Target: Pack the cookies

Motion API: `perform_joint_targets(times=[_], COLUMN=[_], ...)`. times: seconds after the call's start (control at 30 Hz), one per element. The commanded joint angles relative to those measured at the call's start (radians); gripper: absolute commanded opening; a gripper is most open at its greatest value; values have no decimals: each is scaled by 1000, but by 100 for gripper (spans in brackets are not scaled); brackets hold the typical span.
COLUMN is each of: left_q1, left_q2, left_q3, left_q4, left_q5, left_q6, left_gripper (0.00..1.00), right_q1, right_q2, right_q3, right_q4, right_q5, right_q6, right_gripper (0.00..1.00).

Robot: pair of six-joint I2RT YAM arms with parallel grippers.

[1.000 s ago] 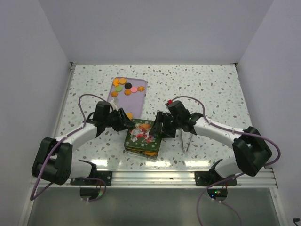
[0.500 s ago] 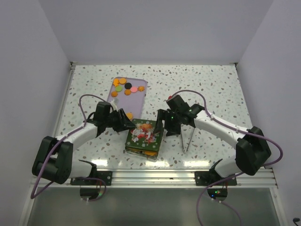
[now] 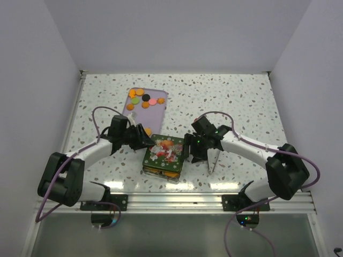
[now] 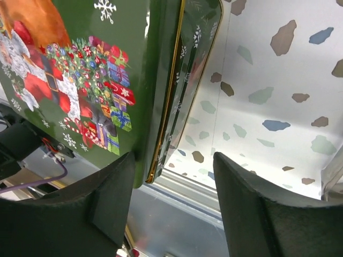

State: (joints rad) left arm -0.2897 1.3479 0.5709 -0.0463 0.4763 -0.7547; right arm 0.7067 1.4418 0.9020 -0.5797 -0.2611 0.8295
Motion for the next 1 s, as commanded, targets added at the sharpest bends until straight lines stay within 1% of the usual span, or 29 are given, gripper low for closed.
perform_joint_targets(times=[0.0,0.07,0.17,0.33,0.5,0.6,0.63,0.67,0.73,0.77,0.9,0.97], left_q1=[-22,-40,-71,-106,-126,-129,-129,-128,-129,-129,-129,-128], left_q2=[-3,-6,-6,-1,-16,-21,-20,-20,-12,-9,-1,-3], left_q3=[55,66,78,95,80,66,63,54,44,41,24,21], left_q4=[11,3,-15,-72,-84,-84,-81,-79,-73,-70,-60,-61], left_q5=[2,-4,-21,-64,-76,-74,-73,-73,-67,-62,-53,-54], left_q6=[46,57,75,107,107,103,103,100,97,95,89,94], left_gripper=[47,47,47,47,47,47,47,47,47,47,47,47], right_q1=[5,7,7,8,13,13,13,13,13,13,13,13], right_q2=[17,22,28,54,49,42,40,34,25,20,0,-11], right_q3=[-18,-25,-31,-28,-41,-49,-49,-48,-31,-22,52,75], right_q4=[67,84,99,119,133,141,142,141,130,121,57,32], right_q5=[-26,-26,-24,-35,-36,-36,-36,-36,-32,-18,10,20], right_q6=[16,17,20,22,28,37,39,39,34,31,3,0], right_gripper=[62,59,57,47,43,42,43,49,56,65,72,73])
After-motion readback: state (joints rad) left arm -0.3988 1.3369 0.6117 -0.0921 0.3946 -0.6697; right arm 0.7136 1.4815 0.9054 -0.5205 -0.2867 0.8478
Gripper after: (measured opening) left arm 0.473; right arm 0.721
